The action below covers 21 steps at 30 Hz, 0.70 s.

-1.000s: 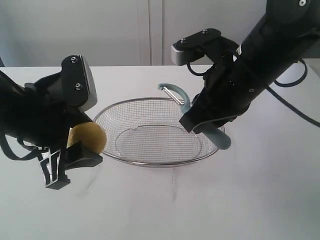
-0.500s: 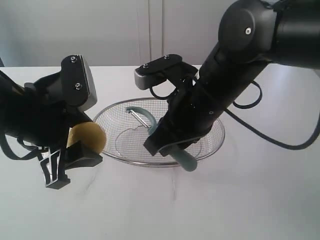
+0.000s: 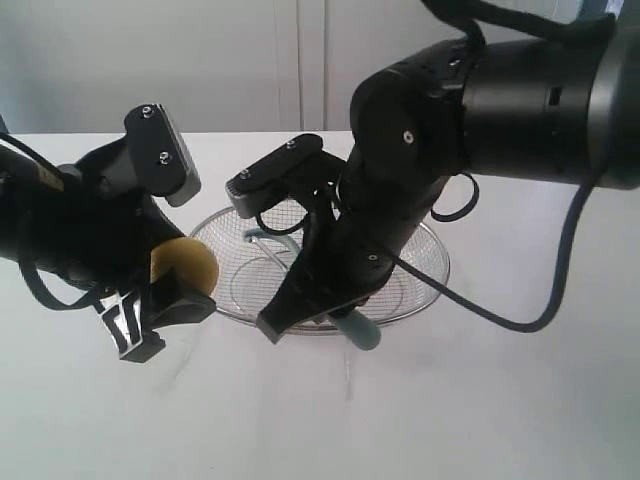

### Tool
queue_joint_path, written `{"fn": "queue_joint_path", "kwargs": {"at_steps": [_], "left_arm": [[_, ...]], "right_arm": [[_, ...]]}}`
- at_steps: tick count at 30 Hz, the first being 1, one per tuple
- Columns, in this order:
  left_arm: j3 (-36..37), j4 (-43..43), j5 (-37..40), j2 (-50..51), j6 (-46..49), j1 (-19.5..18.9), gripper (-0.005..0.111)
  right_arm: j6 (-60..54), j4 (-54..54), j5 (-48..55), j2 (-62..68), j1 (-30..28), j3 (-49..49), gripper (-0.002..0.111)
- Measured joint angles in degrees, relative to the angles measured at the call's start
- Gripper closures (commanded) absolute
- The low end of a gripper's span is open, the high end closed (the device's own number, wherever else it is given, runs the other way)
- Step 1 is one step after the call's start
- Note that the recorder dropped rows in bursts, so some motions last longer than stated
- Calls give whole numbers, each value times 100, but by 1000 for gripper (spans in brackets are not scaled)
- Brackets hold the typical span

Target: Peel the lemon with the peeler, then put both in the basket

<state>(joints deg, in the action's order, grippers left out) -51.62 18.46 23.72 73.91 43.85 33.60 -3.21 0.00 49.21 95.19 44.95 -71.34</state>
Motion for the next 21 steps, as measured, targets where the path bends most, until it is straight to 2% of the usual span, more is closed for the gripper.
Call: {"fn": "queue_joint_path", "kwargs": {"at_steps": [11, 21], "left_arm": [[0, -2, -9, 0, -386, 0, 107], [0, -25, 46, 0, -525, 0, 107]], "right_arm": [[398, -209, 36, 0, 361, -384, 108], [521, -386, 113, 0, 419, -393, 108]]}}
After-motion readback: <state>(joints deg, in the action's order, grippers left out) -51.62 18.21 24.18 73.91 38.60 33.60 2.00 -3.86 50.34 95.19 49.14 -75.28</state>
